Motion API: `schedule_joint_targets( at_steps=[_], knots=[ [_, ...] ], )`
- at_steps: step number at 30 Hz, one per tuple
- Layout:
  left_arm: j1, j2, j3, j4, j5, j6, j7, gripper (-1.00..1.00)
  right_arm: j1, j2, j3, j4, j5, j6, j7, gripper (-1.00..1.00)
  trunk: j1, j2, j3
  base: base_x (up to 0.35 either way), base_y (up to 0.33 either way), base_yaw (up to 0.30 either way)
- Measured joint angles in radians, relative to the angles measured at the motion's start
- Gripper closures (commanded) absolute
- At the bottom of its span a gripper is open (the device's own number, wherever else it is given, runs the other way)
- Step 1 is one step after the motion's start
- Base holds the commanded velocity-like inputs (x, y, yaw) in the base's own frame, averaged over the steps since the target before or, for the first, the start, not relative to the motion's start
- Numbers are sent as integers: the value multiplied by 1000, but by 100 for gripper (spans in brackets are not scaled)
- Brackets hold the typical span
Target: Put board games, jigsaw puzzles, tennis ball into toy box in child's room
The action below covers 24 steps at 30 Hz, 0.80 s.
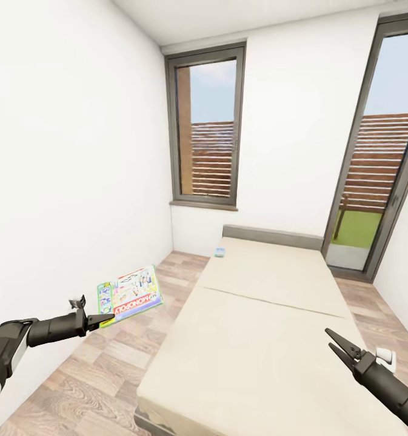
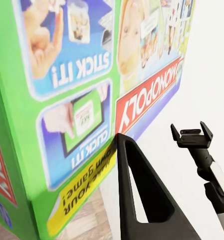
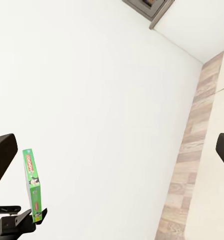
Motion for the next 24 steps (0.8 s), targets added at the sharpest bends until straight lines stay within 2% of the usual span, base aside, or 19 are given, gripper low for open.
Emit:
schedule_joint_targets(
  at_steps=[11,18,24],
  knots=[
    [0,0,0,0,0,-1,0,100,0,0,-1,-2,1,0,-9,-100,0,0,9,-232,-12,49],
    [0,0,0,0,-1,-1,0,100,0,0,0,-2,2,0,-10,-100,0,0,12,-255,-170,246],
    [0,0,3,0,-1,0,0,100,-1,0,1,-1,2,0,-11,-100,0,0,14,-98,-269,278]
  ],
)
